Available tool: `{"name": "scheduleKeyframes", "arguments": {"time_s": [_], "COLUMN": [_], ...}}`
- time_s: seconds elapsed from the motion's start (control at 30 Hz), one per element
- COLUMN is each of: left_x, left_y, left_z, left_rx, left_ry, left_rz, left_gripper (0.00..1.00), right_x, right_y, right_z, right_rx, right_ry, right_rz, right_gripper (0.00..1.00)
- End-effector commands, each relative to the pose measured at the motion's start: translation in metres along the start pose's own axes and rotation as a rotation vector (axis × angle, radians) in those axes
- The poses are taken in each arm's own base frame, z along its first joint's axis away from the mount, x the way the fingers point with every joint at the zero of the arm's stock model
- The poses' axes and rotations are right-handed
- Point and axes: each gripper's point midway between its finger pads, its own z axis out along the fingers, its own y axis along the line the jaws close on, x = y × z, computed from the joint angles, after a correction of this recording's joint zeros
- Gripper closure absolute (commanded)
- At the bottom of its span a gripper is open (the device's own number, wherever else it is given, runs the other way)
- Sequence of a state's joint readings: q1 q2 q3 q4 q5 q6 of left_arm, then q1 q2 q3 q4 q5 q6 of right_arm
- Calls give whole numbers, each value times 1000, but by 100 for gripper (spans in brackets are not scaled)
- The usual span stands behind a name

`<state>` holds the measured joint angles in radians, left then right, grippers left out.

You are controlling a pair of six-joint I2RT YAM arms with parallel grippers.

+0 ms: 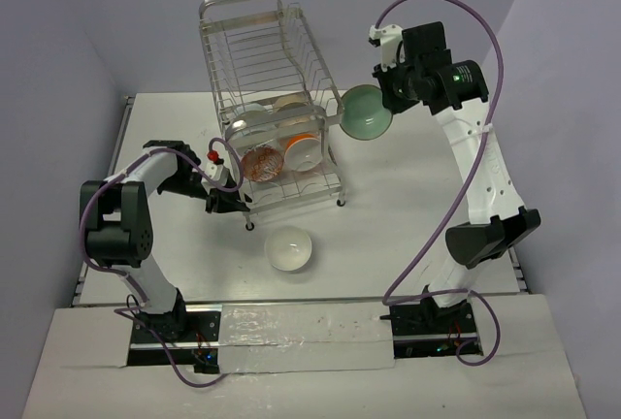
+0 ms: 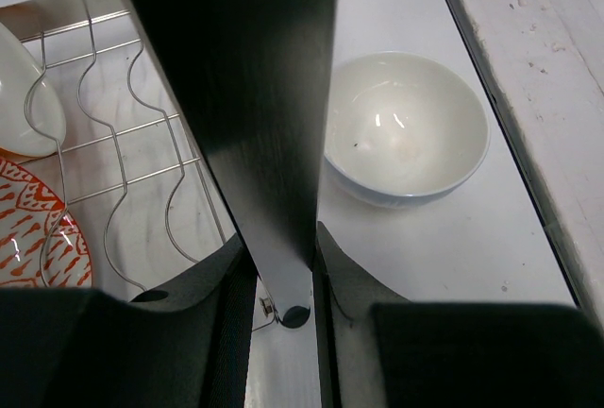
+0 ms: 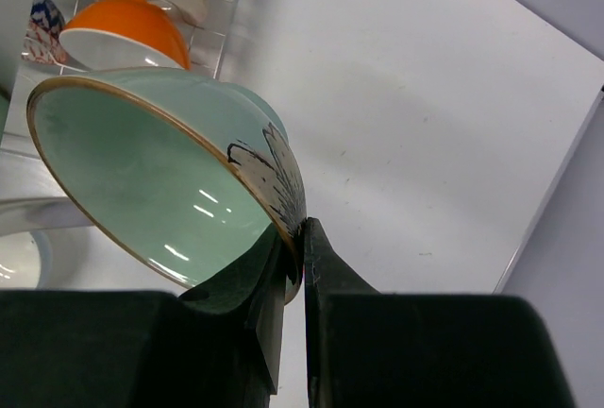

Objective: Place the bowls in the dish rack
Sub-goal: Turn the bowl upside down over the dish rack.

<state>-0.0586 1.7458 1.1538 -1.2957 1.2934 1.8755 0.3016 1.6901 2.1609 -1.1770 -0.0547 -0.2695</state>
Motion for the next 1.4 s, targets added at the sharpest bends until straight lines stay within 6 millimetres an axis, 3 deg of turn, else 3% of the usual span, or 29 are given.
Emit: {"name": "scheduleKeyframes", "arguments": {"time_s": [0.0, 0.2, 0.37, 0.57, 0.77, 0.97, 1.07, 1.37], "left_x": [25, 16, 12, 12, 9, 5, 3, 7], "left_y": [-31, -25, -22, -24, -22, -13, -5, 50], "left_z": [1, -2, -3, -3, -5, -9, -10, -20], "left_rx": [105, 75, 59, 58, 44, 18, 4, -186], "left_ry": [111, 96, 82, 81, 79, 63, 53, 88], "left_rz": [-100, -93, -99, -114, -137, -182, -216, -350], "left_gripper": [100, 100, 100, 100, 100, 100, 100, 100], "right_x": [-40, -33, -38, -65, -114, -148, -159, -185], "right_y": [-11, -28, -45, -69, -77, -75, -66, -35], "right_z": [-19, -11, -19, -46, -78, -98, -99, -82], "right_rx": [66, 155, 252, 375, 415, 419, 398, 367], "right_ry": [-157, -123, -150, -267, -464, -601, -650, -680], "right_rz": [24, 53, 73, 98, 85, 58, 42, -42], "right_gripper": [100, 100, 100, 100, 100, 100, 100, 100]}}
